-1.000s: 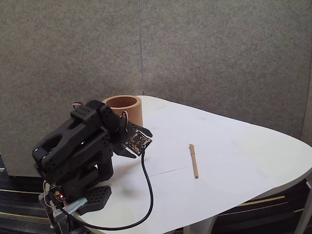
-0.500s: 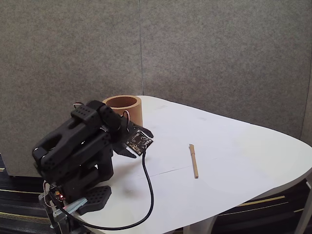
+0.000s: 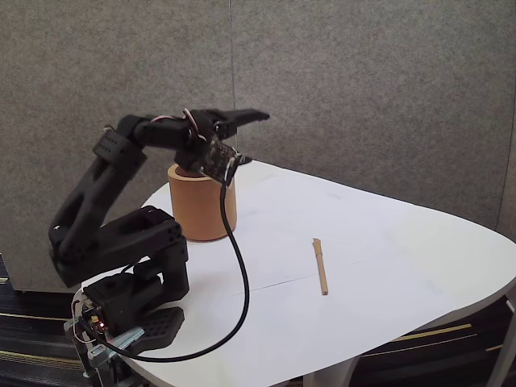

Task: Grab the pen and put it in the pen holder.

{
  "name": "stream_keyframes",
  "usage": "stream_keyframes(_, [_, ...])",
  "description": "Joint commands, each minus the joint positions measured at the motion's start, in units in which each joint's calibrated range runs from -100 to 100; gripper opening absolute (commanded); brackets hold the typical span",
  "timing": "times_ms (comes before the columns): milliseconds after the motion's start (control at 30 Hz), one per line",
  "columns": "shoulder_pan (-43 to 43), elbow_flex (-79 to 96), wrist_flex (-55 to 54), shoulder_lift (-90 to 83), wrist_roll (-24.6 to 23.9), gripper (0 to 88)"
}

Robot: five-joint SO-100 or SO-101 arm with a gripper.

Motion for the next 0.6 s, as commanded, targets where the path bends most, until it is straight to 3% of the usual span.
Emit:
stream_keyframes(0, [1.86, -16.52, -0.25, 13.34, 0.2, 35.8])
stream_keyframes(567, [11.01, -29.69, -0.59, 62.71, -0.22, 35.8])
